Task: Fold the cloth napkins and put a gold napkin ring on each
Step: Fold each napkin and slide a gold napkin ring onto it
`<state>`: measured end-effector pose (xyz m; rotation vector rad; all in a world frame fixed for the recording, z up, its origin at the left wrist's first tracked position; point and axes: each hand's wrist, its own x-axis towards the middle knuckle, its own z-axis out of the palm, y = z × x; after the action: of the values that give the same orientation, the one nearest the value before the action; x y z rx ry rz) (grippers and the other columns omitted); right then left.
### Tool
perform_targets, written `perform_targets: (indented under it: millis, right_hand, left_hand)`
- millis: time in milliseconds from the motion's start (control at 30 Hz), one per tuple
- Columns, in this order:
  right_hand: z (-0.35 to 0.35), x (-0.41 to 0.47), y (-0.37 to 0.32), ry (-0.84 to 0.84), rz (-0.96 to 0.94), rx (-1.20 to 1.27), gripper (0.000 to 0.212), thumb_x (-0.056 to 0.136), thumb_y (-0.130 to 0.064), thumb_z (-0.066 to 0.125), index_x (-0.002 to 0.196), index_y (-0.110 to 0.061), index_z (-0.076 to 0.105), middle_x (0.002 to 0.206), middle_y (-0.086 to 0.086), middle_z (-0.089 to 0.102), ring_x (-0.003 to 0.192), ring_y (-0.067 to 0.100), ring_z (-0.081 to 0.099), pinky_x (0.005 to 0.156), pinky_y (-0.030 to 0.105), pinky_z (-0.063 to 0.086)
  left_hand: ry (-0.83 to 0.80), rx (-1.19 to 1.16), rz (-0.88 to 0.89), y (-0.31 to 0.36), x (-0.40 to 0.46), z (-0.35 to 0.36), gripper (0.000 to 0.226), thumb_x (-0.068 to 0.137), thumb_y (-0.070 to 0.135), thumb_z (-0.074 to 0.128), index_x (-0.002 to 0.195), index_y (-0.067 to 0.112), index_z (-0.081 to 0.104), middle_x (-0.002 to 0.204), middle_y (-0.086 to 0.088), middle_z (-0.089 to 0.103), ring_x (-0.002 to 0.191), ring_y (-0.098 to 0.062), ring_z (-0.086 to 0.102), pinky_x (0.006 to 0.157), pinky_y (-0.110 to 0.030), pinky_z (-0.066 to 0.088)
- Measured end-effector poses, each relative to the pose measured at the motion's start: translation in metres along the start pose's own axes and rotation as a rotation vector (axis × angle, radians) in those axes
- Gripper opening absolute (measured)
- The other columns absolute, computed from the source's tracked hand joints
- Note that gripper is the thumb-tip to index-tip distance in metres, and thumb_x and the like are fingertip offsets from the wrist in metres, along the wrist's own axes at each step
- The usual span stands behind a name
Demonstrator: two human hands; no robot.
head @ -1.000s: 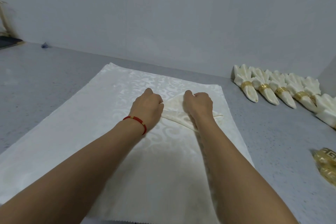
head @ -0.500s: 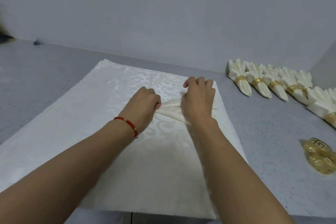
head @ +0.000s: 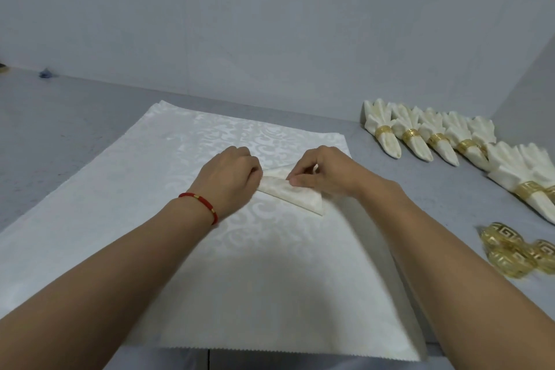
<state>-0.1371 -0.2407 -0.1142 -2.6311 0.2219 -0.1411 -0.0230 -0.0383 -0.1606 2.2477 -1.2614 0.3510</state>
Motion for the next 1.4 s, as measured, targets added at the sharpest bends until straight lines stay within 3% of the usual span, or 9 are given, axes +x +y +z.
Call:
perform_targets:
  millis: [233,400,500,767,867,1000,1133,1300,1400]
  right_hand:
    - [-0.009,0.026,-0.003,-0.134,0.020,-0.116,0.011,0.078,-0.026,0.089,0.081,-0.031,0.080,0.097,0.001,0.071,0.081,0.005,0.058,0.087,0.037,0.055]
    - [-0.011,0.039,-0.006,-0.192,0.009,-0.297,0.018,0.072,-0.043,0.088,0.085,-0.045,0.076,0.116,-0.012,0.056,0.117,0.019,0.050,0.104,0.046,0.046]
    - [-0.014,0.042,-0.003,-0.226,0.015,-0.278,0.019,0.076,-0.039,0.088,0.084,-0.039,0.072,0.114,-0.006,0.063,0.111,0.017,0.058,0.101,0.046,0.050]
    - [-0.024,0.052,-0.011,-0.346,0.162,-0.346,0.057,0.076,-0.049,0.087,0.121,-0.039,0.053,0.108,-0.019,0.058,0.105,0.015,0.061,0.096,0.038,0.049]
    - [-0.027,0.059,-0.025,-0.427,0.169,-0.491,0.054,0.073,-0.055,0.087,0.114,-0.035,0.060,0.102,-0.016,0.060,0.096,0.014,0.061,0.096,0.039,0.051]
    - [-0.030,0.064,-0.037,-0.526,0.183,-0.595,0.051,0.068,-0.066,0.084,0.104,-0.032,0.071,0.101,-0.010,0.072,0.099,0.017,0.068,0.098,0.041,0.053]
    - [-0.039,0.063,-0.038,-0.605,0.247,-0.418,0.045,0.074,-0.069,0.079,0.103,-0.035,0.078,0.099,-0.012,0.078,0.097,0.015,0.075,0.100,0.040,0.056]
    - [-0.039,0.062,-0.033,-0.557,0.214,-0.419,0.042,0.072,-0.066,0.082,0.093,-0.030,0.081,0.092,-0.011,0.079,0.094,0.016,0.074,0.103,0.042,0.054]
    - [-0.036,0.061,-0.035,-0.589,0.252,-0.442,0.045,0.068,-0.065,0.085,0.097,-0.031,0.079,0.091,-0.011,0.079,0.093,0.017,0.075,0.102,0.042,0.054]
  left_hand:
    - [-0.027,-0.138,-0.126,-0.002,0.010,0.002,0.021,0.096,0.028,0.063,0.080,0.017,0.071,0.083,0.004,0.064,0.089,-0.019,0.053,0.077,-0.037,0.045]
    - [-0.069,-0.189,-0.128,-0.002,0.012,0.001,0.019,0.094,0.027,0.067,0.080,0.014,0.069,0.078,0.001,0.067,0.078,-0.017,0.059,0.072,-0.033,0.047]
    - [-0.078,-0.258,-0.130,-0.003,0.012,-0.002,0.015,0.091,0.023,0.071,0.079,0.014,0.069,0.076,0.002,0.066,0.075,-0.012,0.058,0.070,-0.030,0.045]
    - [-0.052,-0.349,-0.116,-0.003,0.013,0.000,0.023,0.084,0.012,0.075,0.095,0.026,0.060,0.078,0.008,0.060,0.076,-0.011,0.055,0.068,-0.027,0.041]
    - [-0.097,-0.302,-0.067,-0.001,0.015,-0.004,0.025,0.088,0.012,0.072,0.107,0.026,0.063,0.083,0.010,0.056,0.080,-0.010,0.053,0.071,-0.026,0.037]
    - [-0.193,-0.164,0.016,0.001,0.017,-0.010,0.030,0.093,0.014,0.065,0.074,0.037,0.058,0.083,0.008,0.048,0.084,-0.017,0.051,0.065,-0.020,0.031]
    - [-0.169,-0.173,0.018,0.003,0.014,-0.011,0.014,0.093,0.013,0.065,0.101,0.020,0.074,0.091,0.000,0.064,0.087,-0.018,0.055,0.072,-0.028,0.038]
    - [-0.166,-0.176,0.055,0.001,0.014,-0.010,0.011,0.092,0.012,0.065,0.099,0.017,0.072,0.077,0.007,0.061,0.072,-0.009,0.051,0.062,-0.014,0.031]
    - [-0.161,-0.167,0.081,-0.001,0.014,-0.007,0.013,0.092,0.013,0.065,0.102,0.019,0.071,0.080,0.009,0.060,0.074,-0.008,0.048,0.064,-0.017,0.030]
